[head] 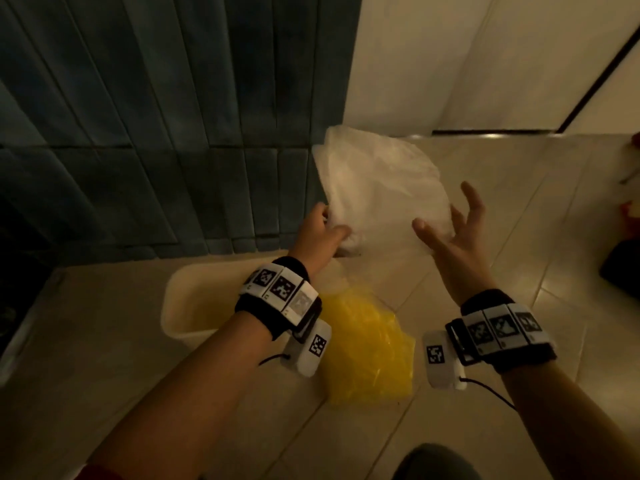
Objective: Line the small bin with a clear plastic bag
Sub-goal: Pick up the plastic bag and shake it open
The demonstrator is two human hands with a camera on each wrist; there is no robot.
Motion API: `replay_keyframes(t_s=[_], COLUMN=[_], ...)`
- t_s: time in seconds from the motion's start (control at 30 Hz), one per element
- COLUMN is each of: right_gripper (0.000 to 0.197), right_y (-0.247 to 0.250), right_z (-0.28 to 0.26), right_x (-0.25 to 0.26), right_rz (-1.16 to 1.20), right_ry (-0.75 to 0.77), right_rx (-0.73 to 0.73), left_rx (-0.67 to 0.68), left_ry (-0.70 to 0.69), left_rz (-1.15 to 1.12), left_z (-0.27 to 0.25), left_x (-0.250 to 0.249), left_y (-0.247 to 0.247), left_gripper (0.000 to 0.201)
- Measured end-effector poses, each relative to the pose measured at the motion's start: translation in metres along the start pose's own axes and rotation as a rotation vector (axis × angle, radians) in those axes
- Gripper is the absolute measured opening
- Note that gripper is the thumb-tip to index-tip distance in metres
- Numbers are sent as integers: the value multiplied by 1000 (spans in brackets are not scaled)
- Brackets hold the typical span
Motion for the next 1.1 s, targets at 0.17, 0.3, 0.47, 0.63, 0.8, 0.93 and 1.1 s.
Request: replay_keyframes(t_s=[0.17,0.3,0.47,0.63,0.8,0.93,1.1], right_gripper=[101,90,73,60,36,16,17], right_y=[-53,-73,-79,-80,-69,-53,-28], right_z=[2,17,34,46,52,62,81], right_x=[46,62,68,71,77,99,141], right_rz=[21,-26,-95,-288,-514,-576,-600], right_ry=[147,182,152,166,225,304,399], right_rx=[145,66,70,183,291,299,72], left_rx=[-120,-84,32,40,-302,-493,-485], left_ry=[-97,-231,-209,-373,-448,-486,-526], left_rz=[-299,-282,-235,226,512,500,442], left_z=[-9,-21,-22,-24,-28,-41,-40], left_x=[-58,-101,-126,-149,-177,-196,-206], left_y=[39,58,85,119,168,192,187], left_gripper=[59,70,48,54,21,19,42])
Point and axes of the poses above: each hand's wrist, its own z-axis towards the middle knuckle, its own y-axis out of the back of the hand, x = y × z, the point moved 9 cm from there along z, towards the middle knuckle, and after that the axes turned 2 degrees about x, right-handed, at the moved point
